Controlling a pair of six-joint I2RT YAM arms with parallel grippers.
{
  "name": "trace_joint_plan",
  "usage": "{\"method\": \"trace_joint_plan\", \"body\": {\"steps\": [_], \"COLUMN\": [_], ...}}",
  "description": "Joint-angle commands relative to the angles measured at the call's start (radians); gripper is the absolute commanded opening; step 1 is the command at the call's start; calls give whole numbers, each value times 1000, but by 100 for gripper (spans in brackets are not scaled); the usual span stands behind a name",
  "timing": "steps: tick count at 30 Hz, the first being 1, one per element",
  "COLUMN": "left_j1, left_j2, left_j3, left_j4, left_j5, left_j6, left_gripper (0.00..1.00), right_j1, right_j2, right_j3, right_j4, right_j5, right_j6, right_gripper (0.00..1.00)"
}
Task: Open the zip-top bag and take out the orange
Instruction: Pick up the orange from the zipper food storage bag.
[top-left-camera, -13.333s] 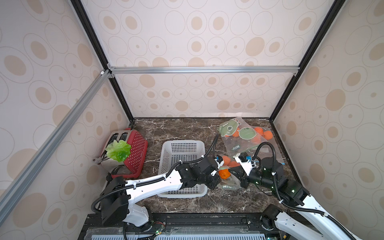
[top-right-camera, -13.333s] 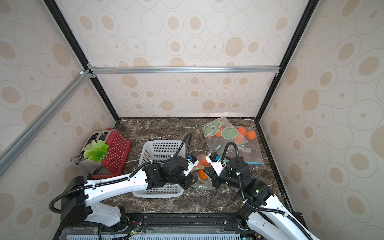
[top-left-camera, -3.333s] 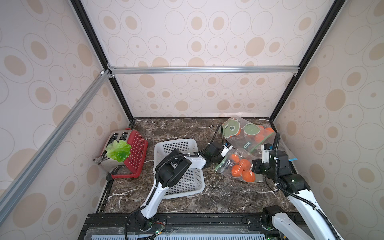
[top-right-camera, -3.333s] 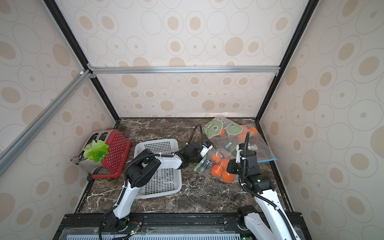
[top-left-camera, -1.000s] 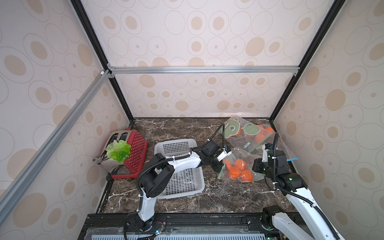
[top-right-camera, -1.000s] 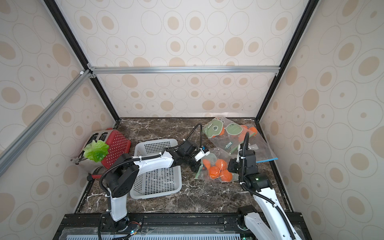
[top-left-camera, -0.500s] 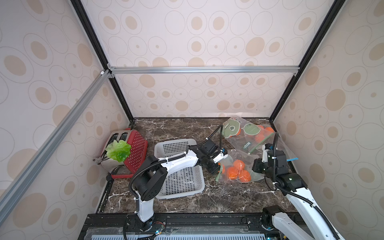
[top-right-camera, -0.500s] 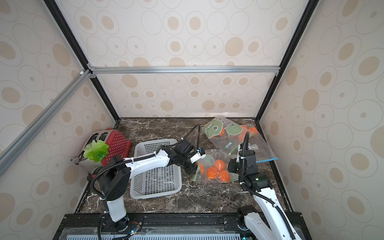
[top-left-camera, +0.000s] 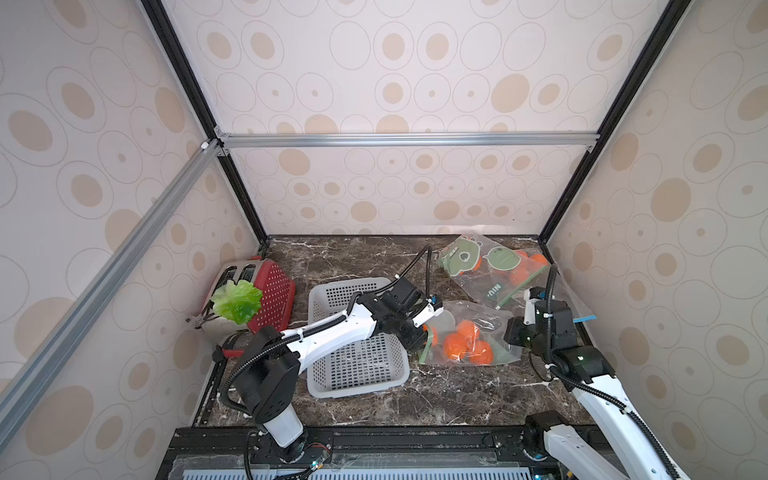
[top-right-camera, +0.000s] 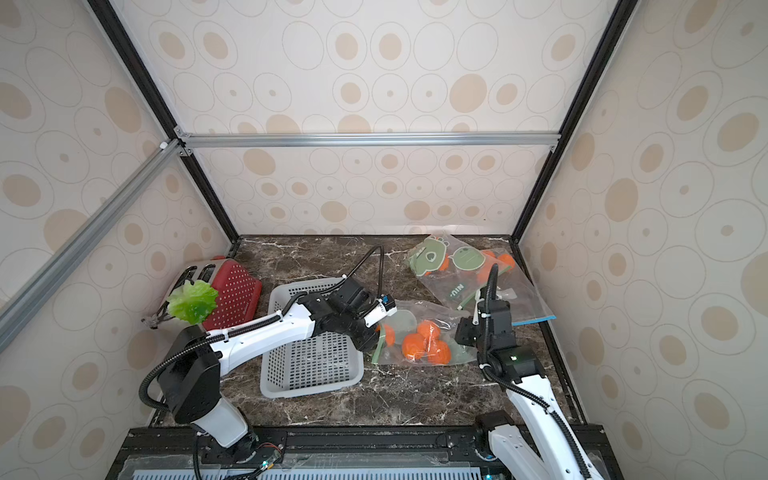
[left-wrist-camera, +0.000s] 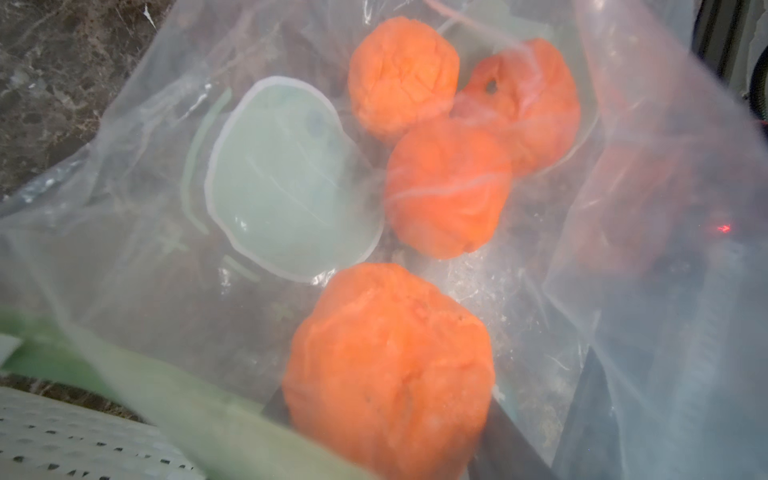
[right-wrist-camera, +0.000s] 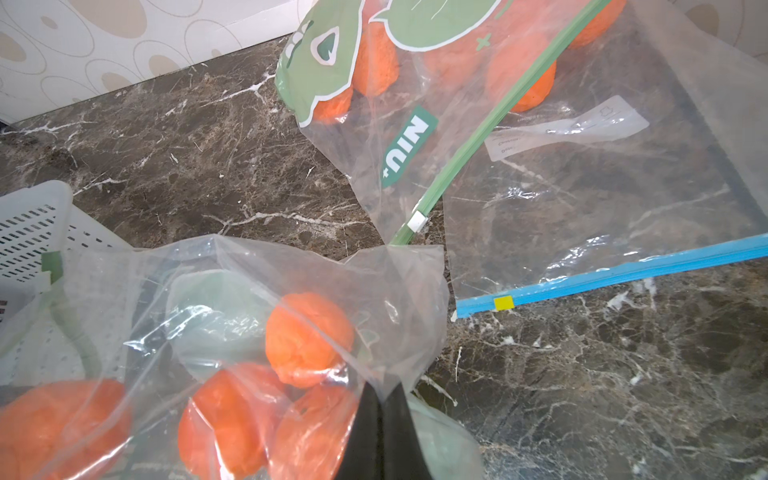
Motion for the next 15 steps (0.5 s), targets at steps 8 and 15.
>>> {"method": "trace_joint_plan", "body": {"steps": [8,15], "left_j1": [6,5], "left_j2": [3,-122], "left_j3": [-47,-83], "left_j4": [-7,38], "left_j5": [13,-39], "left_j6": [-6,-43], "left_gripper": [46,48], "right_j1": [-11,-13], "right_j2": [-9,-5], "right_j3": [-10,-12], "right_j4": [4,6], "right_j5": [15,8], "right_j6": [-1,0], "right_gripper": [0,0]}}
